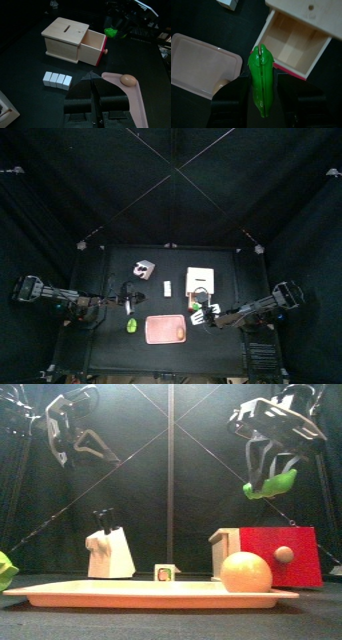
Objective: Put pea in drawer
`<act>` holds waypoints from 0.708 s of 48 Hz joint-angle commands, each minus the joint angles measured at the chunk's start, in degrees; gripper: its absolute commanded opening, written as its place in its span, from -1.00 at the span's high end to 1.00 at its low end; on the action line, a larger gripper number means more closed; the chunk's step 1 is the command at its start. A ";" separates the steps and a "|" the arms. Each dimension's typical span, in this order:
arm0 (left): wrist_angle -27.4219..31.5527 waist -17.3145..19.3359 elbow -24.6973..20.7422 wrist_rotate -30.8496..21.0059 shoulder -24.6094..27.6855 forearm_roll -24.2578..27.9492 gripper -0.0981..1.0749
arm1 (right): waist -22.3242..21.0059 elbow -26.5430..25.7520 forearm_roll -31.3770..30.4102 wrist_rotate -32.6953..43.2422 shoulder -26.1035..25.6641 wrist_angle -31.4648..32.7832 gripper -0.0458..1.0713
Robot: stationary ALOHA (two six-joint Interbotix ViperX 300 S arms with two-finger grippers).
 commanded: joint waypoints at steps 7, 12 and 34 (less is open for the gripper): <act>0.35 0.79 -0.44 -0.18 -0.09 0.09 0.32 | -5.71 1.23 -0.26 -5.71 -2.81 -2.55 -0.24; 0.35 0.88 -0.35 -0.09 -0.09 -0.09 0.32 | -7.65 2.46 -0.79 -5.80 -3.16 -5.27 -0.24; 0.35 0.97 -0.09 -0.09 -0.09 -1.41 0.32 | -11.78 5.80 0.97 -5.62 -1.93 -11.87 -0.25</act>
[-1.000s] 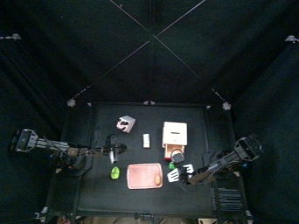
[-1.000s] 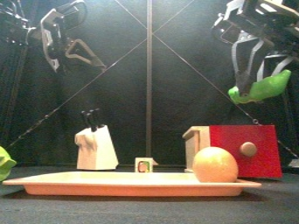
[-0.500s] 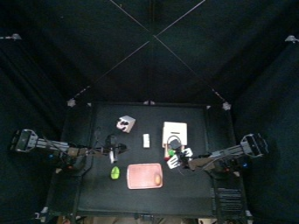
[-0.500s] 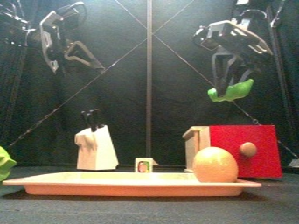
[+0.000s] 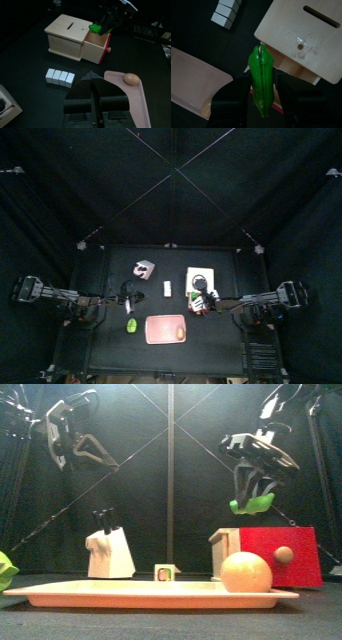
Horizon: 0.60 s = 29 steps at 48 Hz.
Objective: Put pea in drawer
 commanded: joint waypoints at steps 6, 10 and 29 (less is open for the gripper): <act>0.35 0.18 -0.53 -0.09 -0.18 -0.26 0.32 | -0.88 1.58 0.00 -0.18 -0.97 -0.18 -0.26; 0.35 0.18 -0.44 -0.09 -0.18 -0.26 0.32 | -1.32 2.81 0.09 0.09 -0.97 -0.18 -0.26; 0.35 0.35 -0.44 -0.09 -0.18 -0.26 0.32 | -1.67 3.60 0.18 0.26 0.18 -0.62 -0.42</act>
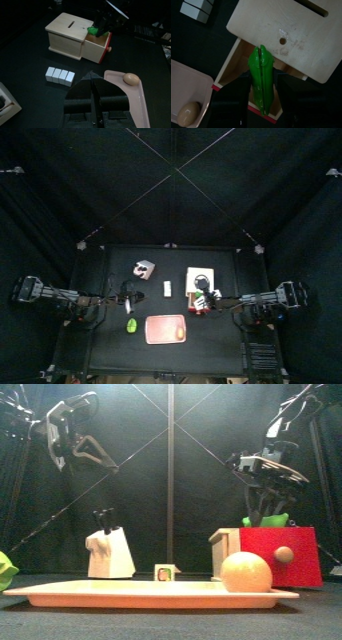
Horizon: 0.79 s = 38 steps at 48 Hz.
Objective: Put pea in drawer
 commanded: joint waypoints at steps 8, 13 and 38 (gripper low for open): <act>0.35 0.18 -0.70 0.00 -0.09 0.09 0.32 | -0.26 -0.44 0.26 -0.09 0.35 -0.18 -0.52; 0.35 0.18 -0.62 -0.09 -0.09 0.00 0.32 | -0.09 -0.35 0.88 -0.26 0.70 -0.18 -0.56; 0.35 0.18 -0.62 0.00 -0.09 0.09 0.32 | 0.09 -0.62 2.64 -0.35 0.88 -0.18 -0.62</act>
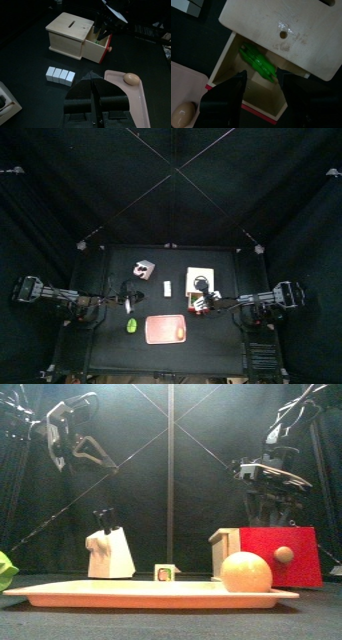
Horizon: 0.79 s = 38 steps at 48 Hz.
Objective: Put pea in drawer
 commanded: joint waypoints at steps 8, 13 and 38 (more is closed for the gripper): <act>0.35 0.26 -0.70 0.00 -0.09 0.18 0.32 | 0.00 -1.14 0.62 -0.09 -0.70 -0.09 -0.62; 0.35 0.44 -0.70 0.00 -0.09 0.18 0.32 | 0.09 -1.23 0.62 -0.09 -0.79 -0.09 -0.61; 0.35 0.62 -0.62 -0.09 -0.09 0.09 0.32 | 0.09 -2.02 1.32 -0.09 -0.70 -0.09 -0.60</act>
